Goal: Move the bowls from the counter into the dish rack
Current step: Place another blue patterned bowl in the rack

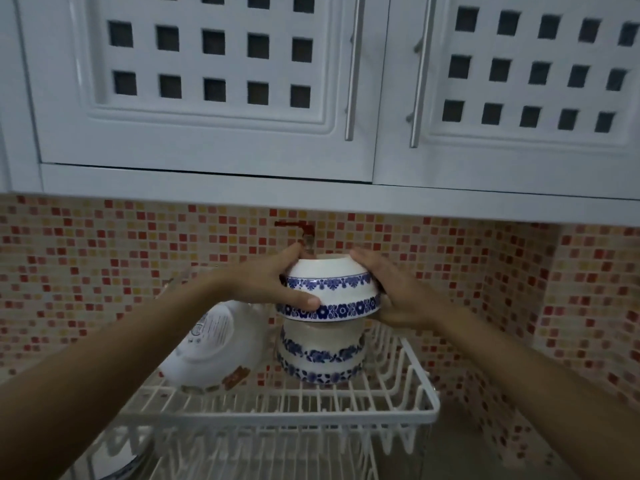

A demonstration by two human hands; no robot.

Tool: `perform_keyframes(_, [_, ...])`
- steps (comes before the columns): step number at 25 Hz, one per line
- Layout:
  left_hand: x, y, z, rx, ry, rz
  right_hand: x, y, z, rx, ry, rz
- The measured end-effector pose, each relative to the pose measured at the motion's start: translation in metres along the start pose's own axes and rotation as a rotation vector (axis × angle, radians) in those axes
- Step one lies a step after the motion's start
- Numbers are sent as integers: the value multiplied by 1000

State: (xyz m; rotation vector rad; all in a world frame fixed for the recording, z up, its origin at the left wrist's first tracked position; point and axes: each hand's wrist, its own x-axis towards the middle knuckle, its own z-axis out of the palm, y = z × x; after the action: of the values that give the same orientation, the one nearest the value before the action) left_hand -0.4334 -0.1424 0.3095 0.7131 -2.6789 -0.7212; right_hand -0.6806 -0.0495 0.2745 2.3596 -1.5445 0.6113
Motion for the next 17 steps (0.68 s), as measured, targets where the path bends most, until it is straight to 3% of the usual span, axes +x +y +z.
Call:
perform_keyframes(3, [11,-3,7,83,2,-8,-3,6,1,25,-205,69])
perform_keyframes(7, [23,-7,16,134,-34,-45,-1,11,10,123,-207,88])
perform_keyframes(17, [41,-4,29,365,-195,-234,1,5,15,92,-423,195])
